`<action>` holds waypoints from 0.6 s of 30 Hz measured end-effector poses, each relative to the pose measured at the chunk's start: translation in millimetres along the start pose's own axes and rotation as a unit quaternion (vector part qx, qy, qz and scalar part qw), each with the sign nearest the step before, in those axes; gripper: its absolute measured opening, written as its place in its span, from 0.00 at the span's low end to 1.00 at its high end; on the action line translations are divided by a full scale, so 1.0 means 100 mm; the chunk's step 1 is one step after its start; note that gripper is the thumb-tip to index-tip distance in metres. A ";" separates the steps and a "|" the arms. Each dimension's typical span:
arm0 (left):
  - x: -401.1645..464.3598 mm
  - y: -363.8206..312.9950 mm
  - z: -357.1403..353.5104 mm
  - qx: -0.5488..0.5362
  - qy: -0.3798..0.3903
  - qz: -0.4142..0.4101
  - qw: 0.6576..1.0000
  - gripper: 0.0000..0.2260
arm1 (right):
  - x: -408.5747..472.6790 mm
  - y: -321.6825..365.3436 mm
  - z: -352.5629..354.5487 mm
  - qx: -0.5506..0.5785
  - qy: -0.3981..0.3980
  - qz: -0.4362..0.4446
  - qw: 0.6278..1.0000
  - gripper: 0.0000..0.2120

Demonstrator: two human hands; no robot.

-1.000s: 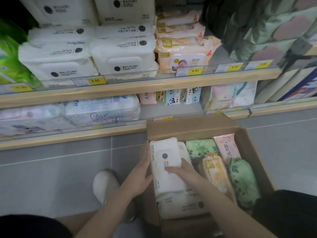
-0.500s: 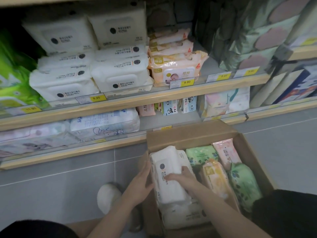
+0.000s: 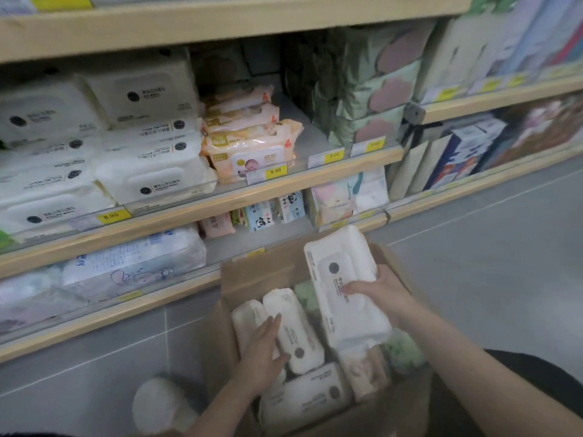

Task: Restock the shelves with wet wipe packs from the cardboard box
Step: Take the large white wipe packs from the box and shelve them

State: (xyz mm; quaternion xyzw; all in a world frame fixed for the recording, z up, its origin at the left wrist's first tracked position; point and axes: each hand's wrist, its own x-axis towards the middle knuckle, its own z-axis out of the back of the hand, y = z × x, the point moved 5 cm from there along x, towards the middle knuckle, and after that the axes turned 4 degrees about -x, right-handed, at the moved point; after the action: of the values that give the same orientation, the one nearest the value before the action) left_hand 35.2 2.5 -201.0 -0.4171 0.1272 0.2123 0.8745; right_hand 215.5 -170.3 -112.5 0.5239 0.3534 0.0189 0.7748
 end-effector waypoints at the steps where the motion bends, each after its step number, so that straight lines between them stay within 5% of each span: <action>1: 0.07 0.00 -0.08 0.003 0.013 0.017 1.000 0.35 | 0.00 -0.02 0.13 0.020 -0.022 -0.002 1.000 0.30; 6: 0.32 0.08 -0.34 -0.051 0.027 0.124 0.991 0.41 | 0.09 -0.22 0.33 0.099 -0.069 -0.011 0.993 0.29; 11: 0.60 0.09 -0.47 0.025 -0.048 0.200 0.978 0.42 | 0.15 -0.44 0.37 0.127 -0.071 -0.028 0.989 0.18; 18: 0.87 0.01 -0.64 0.032 -0.138 0.286 0.948 0.50 | 0.27 -0.68 0.51 0.153 -0.057 -0.058 0.985 0.29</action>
State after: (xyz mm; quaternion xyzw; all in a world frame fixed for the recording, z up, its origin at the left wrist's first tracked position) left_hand 108.7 -24.3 -276.2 -0.3016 0.1264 0.5049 0.7988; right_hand 241.5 -230.5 -172.6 0.6148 0.3370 -0.1106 0.7044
